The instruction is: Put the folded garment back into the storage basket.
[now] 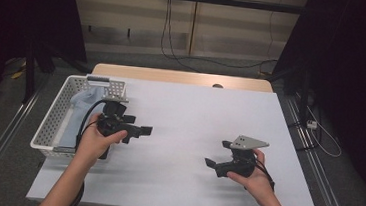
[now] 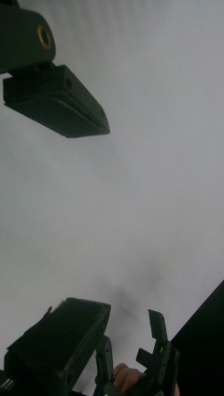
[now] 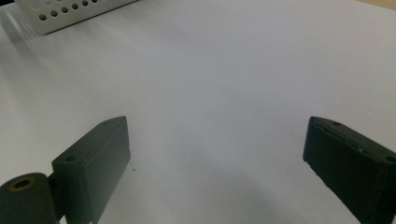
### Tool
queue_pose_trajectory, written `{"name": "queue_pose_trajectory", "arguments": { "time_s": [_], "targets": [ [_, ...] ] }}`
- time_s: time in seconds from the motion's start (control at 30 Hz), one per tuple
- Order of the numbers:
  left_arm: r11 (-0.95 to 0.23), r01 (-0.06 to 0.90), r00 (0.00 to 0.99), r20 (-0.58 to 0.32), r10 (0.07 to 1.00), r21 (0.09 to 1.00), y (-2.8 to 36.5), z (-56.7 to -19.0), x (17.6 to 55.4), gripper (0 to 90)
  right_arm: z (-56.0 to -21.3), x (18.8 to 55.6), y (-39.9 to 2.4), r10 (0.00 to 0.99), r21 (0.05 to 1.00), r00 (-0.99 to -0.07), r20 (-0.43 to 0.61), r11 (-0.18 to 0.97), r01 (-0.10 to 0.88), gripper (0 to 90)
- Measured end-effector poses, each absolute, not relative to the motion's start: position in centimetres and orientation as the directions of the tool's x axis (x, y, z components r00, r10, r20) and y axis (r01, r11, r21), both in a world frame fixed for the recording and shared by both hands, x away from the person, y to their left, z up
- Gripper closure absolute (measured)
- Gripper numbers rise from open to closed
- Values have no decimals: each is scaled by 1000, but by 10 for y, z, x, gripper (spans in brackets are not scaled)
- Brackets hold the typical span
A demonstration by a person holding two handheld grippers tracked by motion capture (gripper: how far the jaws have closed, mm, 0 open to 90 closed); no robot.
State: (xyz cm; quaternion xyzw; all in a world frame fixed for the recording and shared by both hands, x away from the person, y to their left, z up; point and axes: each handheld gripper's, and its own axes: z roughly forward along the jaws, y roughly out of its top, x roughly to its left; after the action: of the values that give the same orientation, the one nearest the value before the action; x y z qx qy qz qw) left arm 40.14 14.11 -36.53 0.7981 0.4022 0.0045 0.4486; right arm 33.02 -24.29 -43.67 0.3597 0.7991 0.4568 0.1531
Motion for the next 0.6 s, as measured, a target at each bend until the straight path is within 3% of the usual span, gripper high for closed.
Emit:
{"name": "queue_pose_trajectory", "arguments": {
  "time_s": [0.6],
  "targets": [
    [-311, 630, 710, -366, 602, 711, 126, -378, 391, 109, -437, 330, -243, 715, 839, -694, 85, 324, 437, 73]
  ]
}}
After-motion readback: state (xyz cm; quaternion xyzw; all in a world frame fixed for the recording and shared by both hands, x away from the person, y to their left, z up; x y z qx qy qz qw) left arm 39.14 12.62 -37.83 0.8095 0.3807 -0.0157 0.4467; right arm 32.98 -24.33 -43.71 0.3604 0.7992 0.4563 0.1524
